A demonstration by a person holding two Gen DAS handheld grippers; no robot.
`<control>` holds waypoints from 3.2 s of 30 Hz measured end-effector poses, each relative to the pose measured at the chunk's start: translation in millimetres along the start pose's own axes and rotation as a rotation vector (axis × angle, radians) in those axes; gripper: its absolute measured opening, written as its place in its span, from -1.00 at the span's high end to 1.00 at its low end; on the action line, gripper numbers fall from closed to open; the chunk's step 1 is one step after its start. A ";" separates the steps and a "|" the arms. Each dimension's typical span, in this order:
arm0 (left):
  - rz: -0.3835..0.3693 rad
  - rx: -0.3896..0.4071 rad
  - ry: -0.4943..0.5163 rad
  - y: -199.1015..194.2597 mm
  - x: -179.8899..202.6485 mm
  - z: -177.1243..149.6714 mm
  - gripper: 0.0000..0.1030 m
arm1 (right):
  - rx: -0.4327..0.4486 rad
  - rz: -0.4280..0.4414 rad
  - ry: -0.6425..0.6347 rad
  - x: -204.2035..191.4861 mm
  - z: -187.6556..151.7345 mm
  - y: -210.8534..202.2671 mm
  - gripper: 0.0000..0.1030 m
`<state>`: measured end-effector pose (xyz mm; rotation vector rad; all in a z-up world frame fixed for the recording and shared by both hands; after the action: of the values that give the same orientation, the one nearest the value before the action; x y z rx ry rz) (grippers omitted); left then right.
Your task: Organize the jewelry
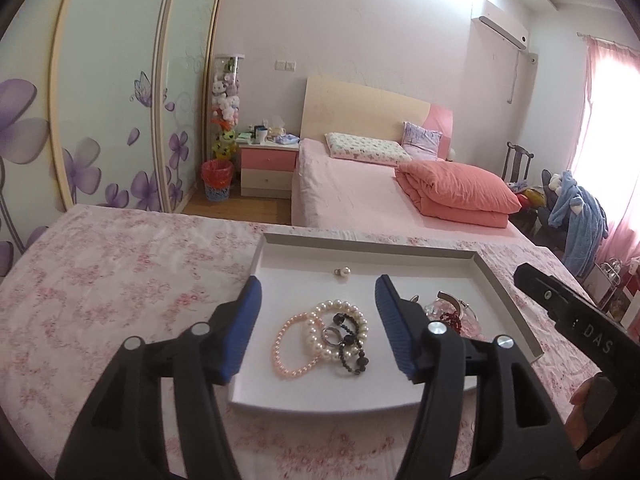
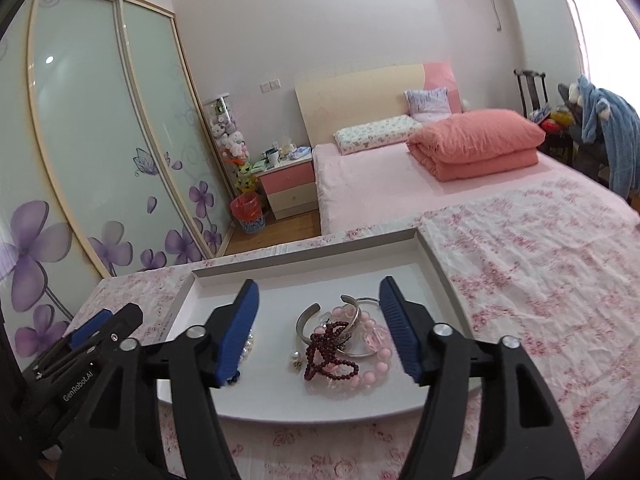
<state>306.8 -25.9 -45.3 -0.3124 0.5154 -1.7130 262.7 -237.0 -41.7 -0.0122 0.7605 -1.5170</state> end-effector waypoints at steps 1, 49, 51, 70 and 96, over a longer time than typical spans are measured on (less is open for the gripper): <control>0.011 0.003 0.003 -5.9 -1.2 -0.8 -0.28 | 0.010 -0.005 -0.012 -1.3 -0.9 -6.3 -0.48; 0.157 0.144 0.101 -178.7 9.7 -94.3 -0.92 | 0.180 0.010 -0.176 18.2 -89.5 -158.0 -0.97; 0.157 0.138 0.099 -177.0 9.7 -95.5 -0.92 | 0.179 0.009 -0.174 18.3 -89.7 -158.1 -0.97; 0.157 0.142 0.089 -177.4 10.4 -94.4 -0.92 | 0.170 0.017 -0.173 17.1 -90.3 -153.2 -0.97; 0.141 0.121 0.087 -173.6 14.5 -96.2 -0.92 | 0.160 0.016 -0.168 17.6 -93.1 -152.6 -0.97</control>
<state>109.6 0.6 -42.6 -0.1122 0.4836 -1.6177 83.6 -226.7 -51.6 -0.0131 0.5032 -1.5370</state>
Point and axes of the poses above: each gripper's, at about its wrist camera, not at the fingertips, and y roughly the way its jaws point, x to its right, z to its top, the point moved 8 cm from there along y, roughly the way its jaws point, and after that the axes turned 13 degrees about y, right-handed, at the moved point
